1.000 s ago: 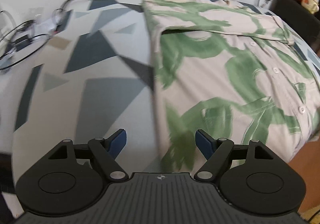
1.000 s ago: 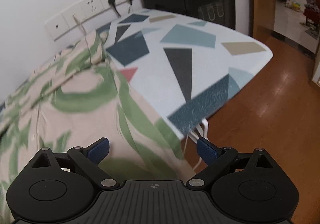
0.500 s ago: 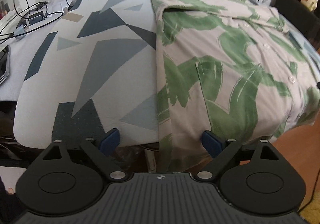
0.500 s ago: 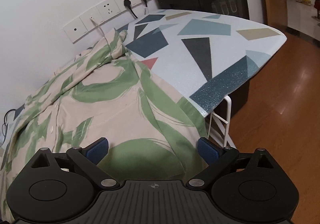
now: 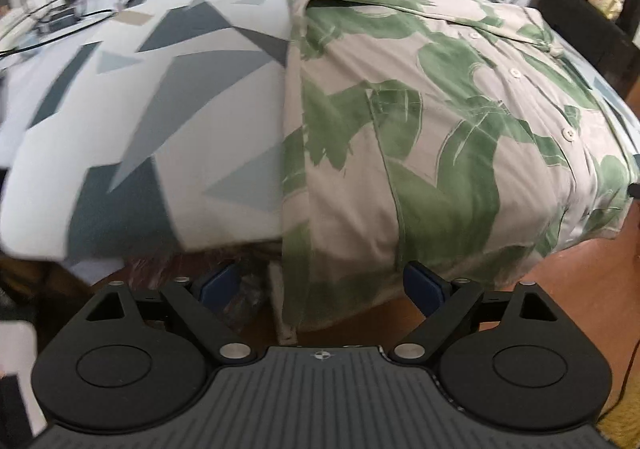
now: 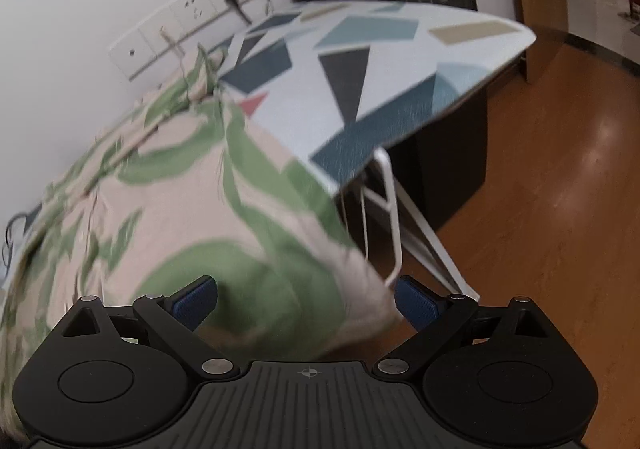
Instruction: Fold clothes
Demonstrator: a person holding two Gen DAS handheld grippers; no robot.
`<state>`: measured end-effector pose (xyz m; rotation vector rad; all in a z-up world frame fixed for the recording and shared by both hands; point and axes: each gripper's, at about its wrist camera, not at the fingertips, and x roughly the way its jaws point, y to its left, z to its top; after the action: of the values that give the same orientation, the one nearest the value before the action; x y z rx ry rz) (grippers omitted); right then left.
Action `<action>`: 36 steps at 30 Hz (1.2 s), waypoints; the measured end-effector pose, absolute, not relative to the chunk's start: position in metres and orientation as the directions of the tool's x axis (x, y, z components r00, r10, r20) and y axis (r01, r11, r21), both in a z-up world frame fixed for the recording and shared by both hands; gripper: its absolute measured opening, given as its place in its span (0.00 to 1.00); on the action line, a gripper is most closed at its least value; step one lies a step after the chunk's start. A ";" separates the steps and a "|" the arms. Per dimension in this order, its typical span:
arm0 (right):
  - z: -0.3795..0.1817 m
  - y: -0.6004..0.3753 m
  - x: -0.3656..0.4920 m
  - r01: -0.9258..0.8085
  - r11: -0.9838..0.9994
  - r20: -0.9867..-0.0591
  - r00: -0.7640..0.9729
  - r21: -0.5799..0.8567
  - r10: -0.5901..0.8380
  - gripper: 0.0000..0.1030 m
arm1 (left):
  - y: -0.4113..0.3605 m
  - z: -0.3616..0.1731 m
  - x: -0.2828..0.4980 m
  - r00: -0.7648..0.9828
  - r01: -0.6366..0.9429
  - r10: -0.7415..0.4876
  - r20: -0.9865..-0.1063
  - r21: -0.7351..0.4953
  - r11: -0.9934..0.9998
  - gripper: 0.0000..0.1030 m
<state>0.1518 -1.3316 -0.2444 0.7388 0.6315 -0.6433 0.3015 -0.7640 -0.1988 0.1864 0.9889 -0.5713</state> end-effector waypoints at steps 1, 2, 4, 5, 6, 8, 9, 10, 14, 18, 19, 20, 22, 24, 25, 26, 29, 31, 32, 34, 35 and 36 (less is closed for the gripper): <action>-0.244 -1.328 0.152 0.702 0.593 -0.711 0.642 0.394 -0.288 0.89 | -0.765 -0.203 0.306 0.398 0.549 -0.392 -0.829 -0.127 0.826 0.83; -0.243 -1.324 0.153 0.687 0.616 -0.711 0.647 0.386 -0.275 0.89 | -0.766 -0.206 0.309 0.379 0.558 -0.409 -0.830 -0.147 0.817 0.82; -0.241 -1.319 0.155 0.656 0.663 -0.716 0.650 0.361 -0.254 0.89 | -0.770 -0.214 0.310 0.350 0.574 -0.430 -0.832 -0.172 0.800 0.80; -0.240 -1.319 0.155 0.650 0.674 -0.716 0.650 0.351 -0.253 0.89 | -0.774 -0.217 0.309 0.339 0.576 -0.430 -0.837 -0.176 0.798 0.75; -0.240 -1.319 0.156 0.646 0.682 -0.717 0.650 0.344 -0.254 0.89 | -0.777 -0.220 0.308 0.329 0.578 -0.429 -0.841 -0.180 0.796 0.70; -0.239 -1.320 0.157 0.637 0.697 -0.717 0.649 0.328 -0.255 0.89 | -0.782 -0.224 0.306 0.307 0.573 -0.426 -0.851 -0.192 0.796 0.46; -0.239 -1.321 0.158 0.635 0.701 -0.713 0.651 0.323 -0.260 0.89 | -0.784 -0.224 0.305 0.296 0.567 -0.424 -0.856 -0.199 0.799 0.43; -0.242 -1.323 0.158 0.633 0.705 -0.711 0.652 0.319 -0.263 0.89 | -0.787 -0.225 0.304 0.285 0.561 -0.421 -0.861 -0.206 0.801 0.43; -0.257 -1.328 0.159 0.620 0.730 -0.709 0.649 0.286 -0.274 0.89 | -0.794 -0.226 0.302 0.296 0.515 -0.377 -0.878 -0.186 0.837 0.31; -0.267 -1.333 0.158 0.602 0.748 -0.687 0.670 0.280 -0.281 0.89 | -0.802 -0.225 0.299 0.320 0.515 -0.350 -0.880 -0.149 0.844 0.31; -0.268 -1.334 0.160 0.593 0.754 -0.681 0.677 0.282 -0.278 0.89 | -0.804 -0.225 0.298 0.326 0.520 -0.334 -0.884 -0.128 0.844 0.31; -0.268 -1.336 0.161 0.583 0.761 -0.675 0.685 0.285 -0.272 0.89 | -0.805 -0.225 0.298 0.329 0.525 -0.328 -0.885 -0.118 0.843 0.31; -0.270 -1.340 0.165 0.564 0.773 -0.664 0.701 0.291 -0.261 0.89 | -0.807 -0.225 0.297 0.333 0.528 -0.321 -0.887 -0.107 0.842 0.31; -0.271 -1.343 0.169 0.544 0.785 -0.652 0.716 0.296 -0.249 0.89 | -0.808 -0.225 0.296 0.335 0.519 -0.318 -0.887 -0.108 0.848 0.31; -0.272 -1.345 0.171 0.534 0.791 -0.647 0.723 0.299 -0.243 0.89 | -0.809 -0.225 0.296 0.336 0.512 -0.316 -0.887 -0.110 0.852 0.31; -0.272 -1.347 0.173 0.523 0.797 -0.641 0.730 0.301 -0.237 0.89 | -0.808 -0.225 0.296 0.338 0.501 -0.312 -0.888 -0.110 0.858 0.31; -0.276 -1.352 0.178 0.490 0.808 -0.630 0.751 0.326 -0.201 0.89 | -0.807 -0.223 0.296 0.339 0.453 -0.322 -0.884 -0.147 0.879 0.31; -0.280 -1.356 0.180 0.463 0.803 -0.633 0.761 0.376 -0.142 0.76 | -0.807 -0.219 0.293 0.330 0.458 -0.356 -0.874 -0.181 0.870 0.19; -0.282 -1.358 0.180 0.449 0.799 -0.633 0.766 0.401 -0.112 0.58 | -0.808 -0.218 0.292 0.319 0.468 -0.351 -0.880 -0.176 0.866 0.12; -0.281 -1.362 0.180 0.442 0.770 -0.649 0.759 0.460 -0.048 0.30 | -0.809 -0.216 0.287 0.315 0.484 -0.330 -0.890 -0.148 0.862 0.08; -0.278 -1.363 0.178 0.442 0.757 -0.647 0.762 0.481 -0.033 0.10 | -0.808 -0.214 0.285 0.318 0.490 -0.328 -0.890 -0.142 0.860 0.06; -0.275 -1.364 0.175 0.440 0.745 -0.641 0.767 0.502 -0.021 0.06 | -0.803 -0.210 0.280 0.323 0.476 -0.348 -0.880 -0.166 0.863 0.06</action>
<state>0.1746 -1.3642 -0.2753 0.6925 0.6568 -0.2735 0.2803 -0.8031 -0.2104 0.1313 1.1182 -0.5428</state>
